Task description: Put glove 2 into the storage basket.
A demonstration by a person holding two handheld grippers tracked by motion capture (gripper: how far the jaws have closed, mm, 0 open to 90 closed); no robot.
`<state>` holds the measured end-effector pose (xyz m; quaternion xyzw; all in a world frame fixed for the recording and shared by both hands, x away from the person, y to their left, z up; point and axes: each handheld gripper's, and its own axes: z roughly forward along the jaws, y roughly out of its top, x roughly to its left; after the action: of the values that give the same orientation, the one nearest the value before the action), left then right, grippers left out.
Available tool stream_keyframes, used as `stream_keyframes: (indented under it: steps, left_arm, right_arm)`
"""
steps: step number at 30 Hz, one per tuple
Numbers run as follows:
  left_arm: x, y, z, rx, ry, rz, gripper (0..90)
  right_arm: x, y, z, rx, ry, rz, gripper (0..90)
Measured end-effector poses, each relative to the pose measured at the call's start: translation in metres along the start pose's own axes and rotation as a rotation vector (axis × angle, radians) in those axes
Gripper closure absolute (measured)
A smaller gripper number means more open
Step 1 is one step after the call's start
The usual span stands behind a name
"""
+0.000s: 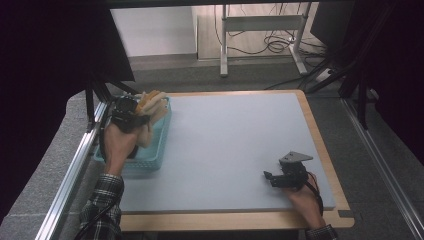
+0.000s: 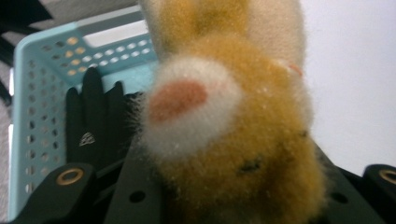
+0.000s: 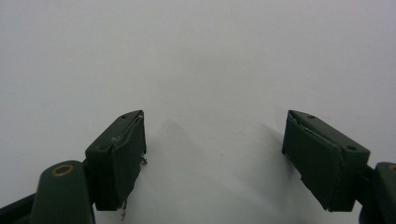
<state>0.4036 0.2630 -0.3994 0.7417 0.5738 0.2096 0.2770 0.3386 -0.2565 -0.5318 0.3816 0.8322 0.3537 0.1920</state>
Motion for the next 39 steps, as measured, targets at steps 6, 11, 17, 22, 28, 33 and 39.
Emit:
stream_keyframes:
  steps: [6, 11, 17, 22, 28, 33, 39]
  left_arm:
    - [0.017, -0.003, 0.022, 0.037, 0.024, -0.058, 66.8]
    - [0.026, -0.008, 0.047, 0.069, 0.026, -0.11, 66.5]
    - [0.029, -0.012, 0.079, 0.136, 0.029, -0.126, 66.1]
    - [0.024, -0.012, 0.1, 0.192, 0.036, -0.111, 63.7]
    - [0.018, -0.013, 0.12, 0.309, 0.036, -0.074, 27.6]
    - [0.02, -0.007, 0.101, 0.27, -0.021, -0.083, 12.2]
    - [0.025, 0.0, 0.068, 0.154, -0.045, -0.092, 9.7]
  right_arm:
    - [0.0, 0.0, 0.0, 0.0, 0.0, 0.001, 21.0]
    - [0.0, 0.0, 0.0, 0.0, 0.0, 0.001, 21.0]
    - [0.0, 0.0, 0.0, 0.0, 0.0, 0.001, 21.0]
    - [0.0, 0.0, 0.0, 0.0, 0.0, 0.001, 21.0]
    - [0.0, 0.0, 0.0, -0.001, 0.0, 0.001, 21.0]
    - [0.0, 0.0, 0.0, -0.001, 0.0, 0.001, 21.0]
    - [0.0, 0.0, 0.0, 0.0, 0.0, 0.001, 21.0]
